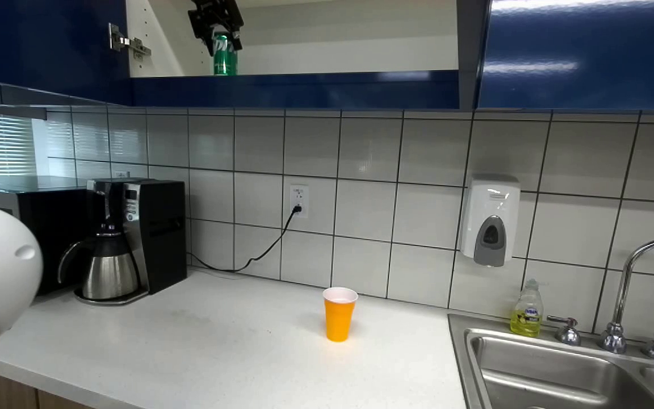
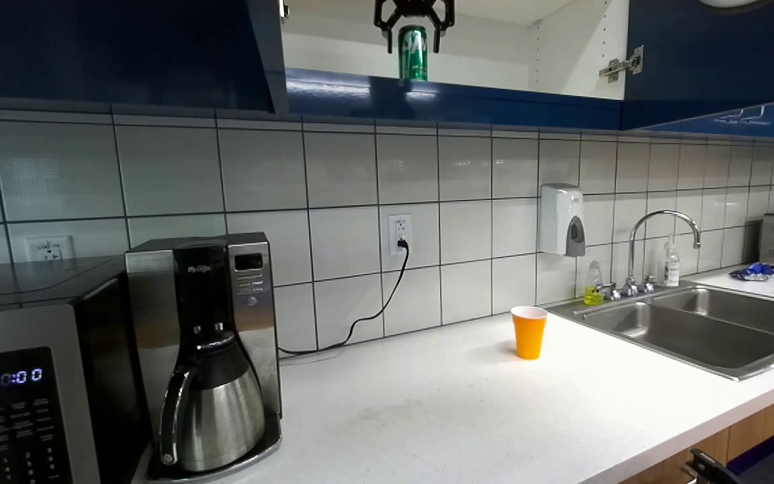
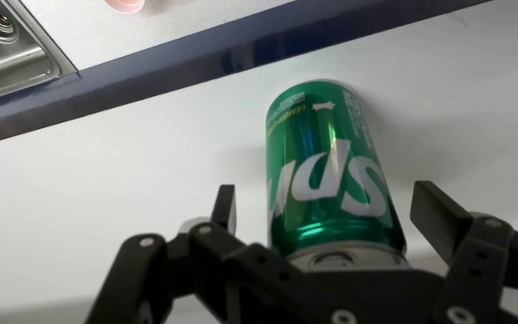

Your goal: Put the Sprite can in the cabinet above the sink.

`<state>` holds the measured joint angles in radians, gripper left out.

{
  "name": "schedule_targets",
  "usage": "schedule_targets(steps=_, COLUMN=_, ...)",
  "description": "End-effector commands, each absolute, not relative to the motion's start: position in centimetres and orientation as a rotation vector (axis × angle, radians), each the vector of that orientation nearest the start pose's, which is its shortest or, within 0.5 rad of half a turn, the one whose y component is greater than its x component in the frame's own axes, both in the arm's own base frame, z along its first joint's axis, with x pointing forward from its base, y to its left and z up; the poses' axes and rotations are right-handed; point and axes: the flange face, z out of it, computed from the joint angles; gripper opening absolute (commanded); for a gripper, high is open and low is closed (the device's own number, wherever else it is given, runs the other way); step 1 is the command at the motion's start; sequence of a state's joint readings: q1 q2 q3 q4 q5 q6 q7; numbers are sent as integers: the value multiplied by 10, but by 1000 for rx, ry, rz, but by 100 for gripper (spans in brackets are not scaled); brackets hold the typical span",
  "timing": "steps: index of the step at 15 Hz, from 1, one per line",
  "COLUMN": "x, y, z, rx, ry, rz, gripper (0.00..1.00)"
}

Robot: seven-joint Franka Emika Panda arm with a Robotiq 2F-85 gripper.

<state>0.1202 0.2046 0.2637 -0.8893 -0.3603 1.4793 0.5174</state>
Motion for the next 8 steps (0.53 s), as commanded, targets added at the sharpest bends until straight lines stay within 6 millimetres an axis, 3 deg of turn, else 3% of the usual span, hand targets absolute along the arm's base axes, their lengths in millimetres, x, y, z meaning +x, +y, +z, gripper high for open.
schedule_targets(steps=1, x=541, y=146, z=823, rx=-3122, ry=438, rz=-761, gripper=100)
schedule_targets(steps=8, x=533, y=147, z=831, rx=-3109, ry=425, rz=-778, gripper=100)
